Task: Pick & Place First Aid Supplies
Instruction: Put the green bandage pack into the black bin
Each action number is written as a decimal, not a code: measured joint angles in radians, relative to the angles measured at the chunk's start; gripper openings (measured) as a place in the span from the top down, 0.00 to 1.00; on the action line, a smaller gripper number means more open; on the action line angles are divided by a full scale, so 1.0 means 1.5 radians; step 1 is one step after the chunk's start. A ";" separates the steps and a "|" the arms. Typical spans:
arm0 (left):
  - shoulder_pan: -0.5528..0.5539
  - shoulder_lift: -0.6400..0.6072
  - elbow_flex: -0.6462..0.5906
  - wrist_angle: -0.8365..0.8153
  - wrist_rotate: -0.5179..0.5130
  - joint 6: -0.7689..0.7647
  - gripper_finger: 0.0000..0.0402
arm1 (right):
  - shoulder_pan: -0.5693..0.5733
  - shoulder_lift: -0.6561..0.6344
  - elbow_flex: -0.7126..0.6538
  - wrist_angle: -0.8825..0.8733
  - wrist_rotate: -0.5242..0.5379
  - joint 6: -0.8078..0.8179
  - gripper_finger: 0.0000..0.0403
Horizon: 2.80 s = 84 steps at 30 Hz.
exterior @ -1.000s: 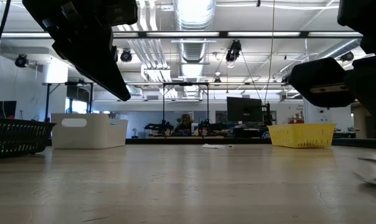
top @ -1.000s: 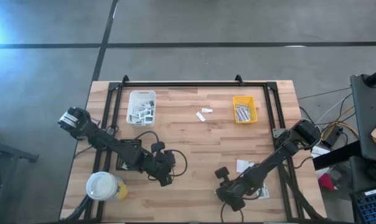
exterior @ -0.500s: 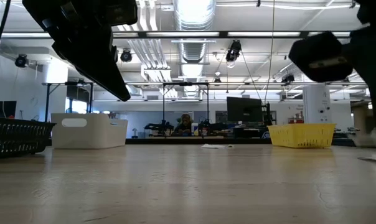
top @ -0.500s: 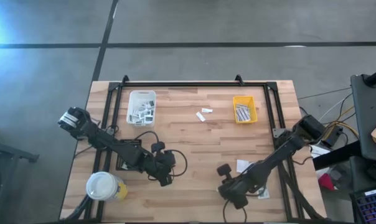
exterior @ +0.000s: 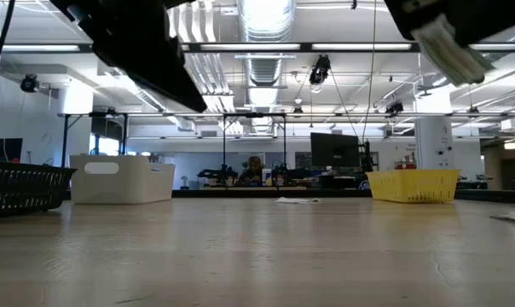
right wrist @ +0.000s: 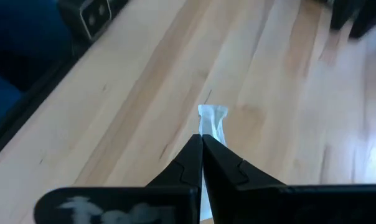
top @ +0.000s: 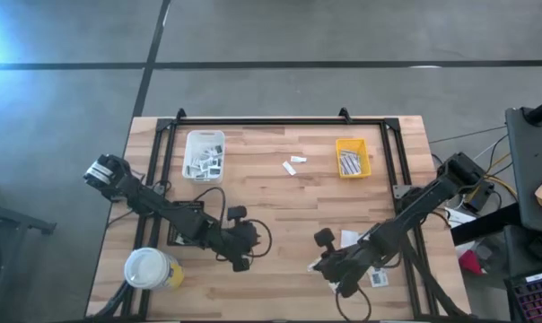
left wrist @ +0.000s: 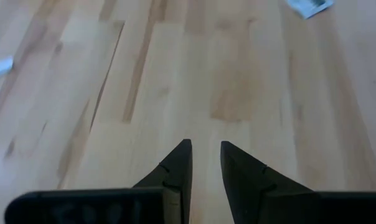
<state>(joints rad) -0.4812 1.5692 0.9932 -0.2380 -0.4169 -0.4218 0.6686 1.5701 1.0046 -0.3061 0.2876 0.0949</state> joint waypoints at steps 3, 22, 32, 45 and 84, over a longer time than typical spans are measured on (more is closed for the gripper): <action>0.000 0.000 0.000 0.036 0.000 0.046 0.81 | -0.007 -0.003 -0.008 0.047 0.000 -0.043 0.98; -0.001 0.089 -0.001 0.299 0.015 0.297 0.81 | -0.073 -0.004 -0.181 0.507 -0.077 -0.170 0.98; -0.001 0.137 -0.001 0.475 0.016 0.366 0.81 | -0.088 -0.004 -0.236 0.638 -0.075 -0.151 0.98; -0.001 0.140 0.002 0.543 0.042 0.372 0.81 | -0.097 -0.004 -0.247 0.665 -0.073 -0.115 0.98; -0.001 0.139 0.001 0.530 0.020 0.360 1.00 | -0.122 0.011 -0.242 0.677 -0.068 -0.065 0.98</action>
<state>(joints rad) -0.4828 1.7779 0.9951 0.5567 -0.3864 0.1188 0.4854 1.5871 0.6415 0.7088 0.1860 -0.0027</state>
